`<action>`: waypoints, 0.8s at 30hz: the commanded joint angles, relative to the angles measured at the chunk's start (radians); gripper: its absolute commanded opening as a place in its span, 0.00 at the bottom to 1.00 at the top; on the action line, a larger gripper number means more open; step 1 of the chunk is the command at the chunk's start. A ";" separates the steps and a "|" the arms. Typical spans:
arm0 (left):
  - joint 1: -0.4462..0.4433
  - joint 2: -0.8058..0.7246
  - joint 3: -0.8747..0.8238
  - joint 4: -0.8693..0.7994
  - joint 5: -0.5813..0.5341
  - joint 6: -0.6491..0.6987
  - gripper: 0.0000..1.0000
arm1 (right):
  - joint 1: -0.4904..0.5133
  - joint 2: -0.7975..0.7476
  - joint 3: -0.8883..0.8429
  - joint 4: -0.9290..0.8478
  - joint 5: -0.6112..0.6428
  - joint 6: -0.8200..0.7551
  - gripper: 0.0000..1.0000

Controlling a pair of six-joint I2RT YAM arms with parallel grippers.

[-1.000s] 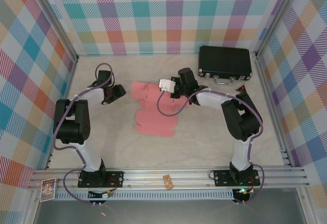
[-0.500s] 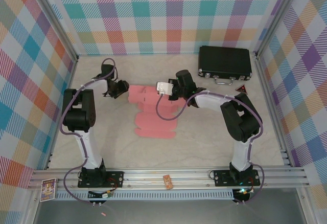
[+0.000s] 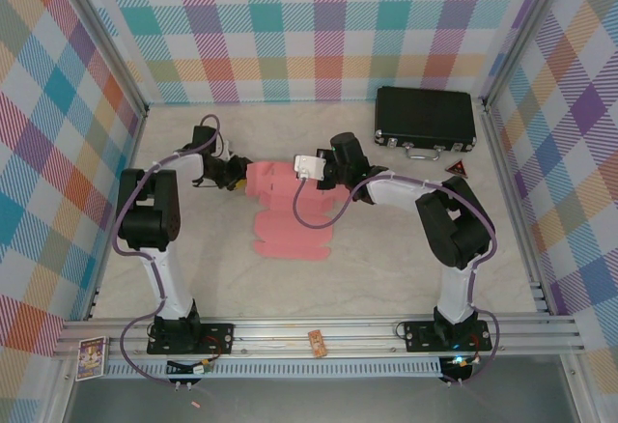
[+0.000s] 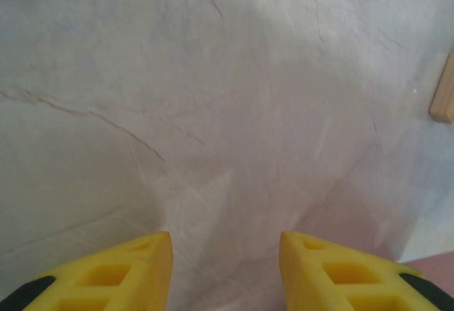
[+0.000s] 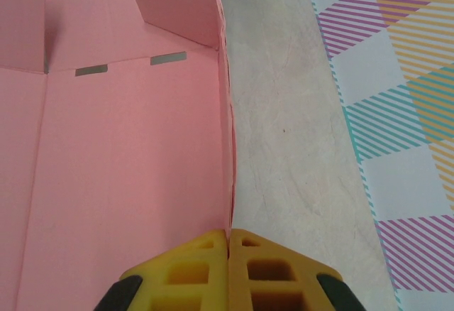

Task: Fold the paper box

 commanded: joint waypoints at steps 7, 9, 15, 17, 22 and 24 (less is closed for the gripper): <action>-0.016 -0.113 -0.064 0.021 0.067 0.027 0.43 | 0.018 0.006 -0.005 0.043 0.030 -0.039 0.04; -0.021 -0.129 -0.082 0.021 0.080 0.030 0.43 | 0.022 0.005 -0.011 0.053 0.036 -0.046 0.04; -0.063 -0.179 -0.128 0.063 0.072 0.071 0.42 | 0.035 0.008 -0.032 0.095 0.067 -0.074 0.04; -0.074 -0.186 -0.144 0.068 0.070 0.079 0.42 | 0.040 0.012 -0.045 0.124 0.085 -0.094 0.04; -0.080 -0.201 -0.180 0.076 -0.006 0.075 0.42 | 0.060 0.021 -0.098 0.241 0.133 -0.152 0.04; -0.080 -0.210 -0.193 0.080 -0.030 0.074 0.42 | 0.069 0.027 -0.119 0.297 0.153 -0.176 0.04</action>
